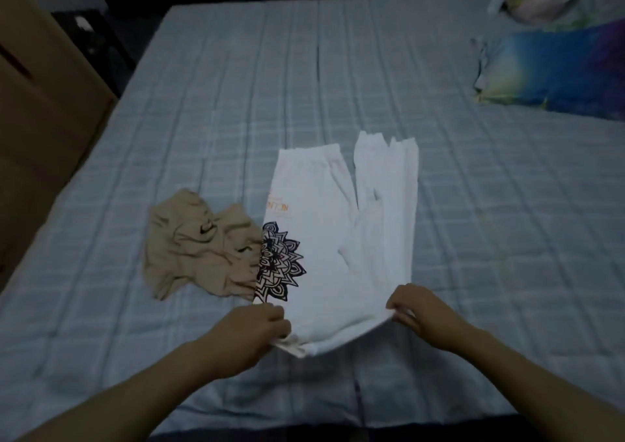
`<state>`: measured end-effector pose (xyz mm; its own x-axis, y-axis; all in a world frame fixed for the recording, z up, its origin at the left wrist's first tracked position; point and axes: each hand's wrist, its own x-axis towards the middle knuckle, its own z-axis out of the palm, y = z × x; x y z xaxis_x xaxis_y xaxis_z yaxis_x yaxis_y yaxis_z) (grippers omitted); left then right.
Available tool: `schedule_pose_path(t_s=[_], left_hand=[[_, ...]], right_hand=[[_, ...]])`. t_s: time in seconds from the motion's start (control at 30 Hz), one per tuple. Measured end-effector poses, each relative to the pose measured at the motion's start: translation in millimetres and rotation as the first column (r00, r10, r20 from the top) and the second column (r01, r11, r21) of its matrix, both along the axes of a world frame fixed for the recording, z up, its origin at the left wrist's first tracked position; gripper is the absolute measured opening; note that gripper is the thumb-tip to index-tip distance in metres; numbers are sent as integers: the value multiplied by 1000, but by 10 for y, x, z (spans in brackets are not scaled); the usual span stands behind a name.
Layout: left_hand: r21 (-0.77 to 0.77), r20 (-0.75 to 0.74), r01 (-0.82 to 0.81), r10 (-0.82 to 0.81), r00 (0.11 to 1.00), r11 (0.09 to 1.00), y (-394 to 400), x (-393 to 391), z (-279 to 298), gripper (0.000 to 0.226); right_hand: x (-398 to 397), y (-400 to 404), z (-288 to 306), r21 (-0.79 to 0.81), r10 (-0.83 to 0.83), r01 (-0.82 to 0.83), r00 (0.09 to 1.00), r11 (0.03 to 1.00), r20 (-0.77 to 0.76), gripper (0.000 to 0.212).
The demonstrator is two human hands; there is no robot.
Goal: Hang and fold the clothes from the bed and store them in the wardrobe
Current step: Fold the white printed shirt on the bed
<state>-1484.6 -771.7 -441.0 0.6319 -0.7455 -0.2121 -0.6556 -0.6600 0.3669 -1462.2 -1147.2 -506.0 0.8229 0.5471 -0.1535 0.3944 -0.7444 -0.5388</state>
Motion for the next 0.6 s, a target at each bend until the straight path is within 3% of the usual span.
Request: schedule_pose_path(t_s=[0.1, 0.17, 0.27, 0.4, 0.6], left_hand=[[81, -37, -9, 12, 999, 997, -49, -134, -215, 11], [179, -158, 17, 12, 987, 984, -48, -123, -339, 24], [139, -279, -61, 98, 955, 988, -24, -9, -418, 44], [20, -183, -234, 234, 955, 972, 49, 323, -388, 36], [-9, -103, -281, 279, 955, 960, 151, 949, -397, 31]], right_hand=[[-192, 0, -234, -116, 40, -48, 997, 992, -70, 17], [-242, 1, -307, -173, 50, -79, 985, 982, -163, 28], [-195, 67, -260, -129, -37, 8, 974, 992, -224, 39], [125, 247, -106, -66, -163, 154, 973, 986, -161, 39], [768, 587, 40, -19, -258, 258, 963, 966, -76, 39]])
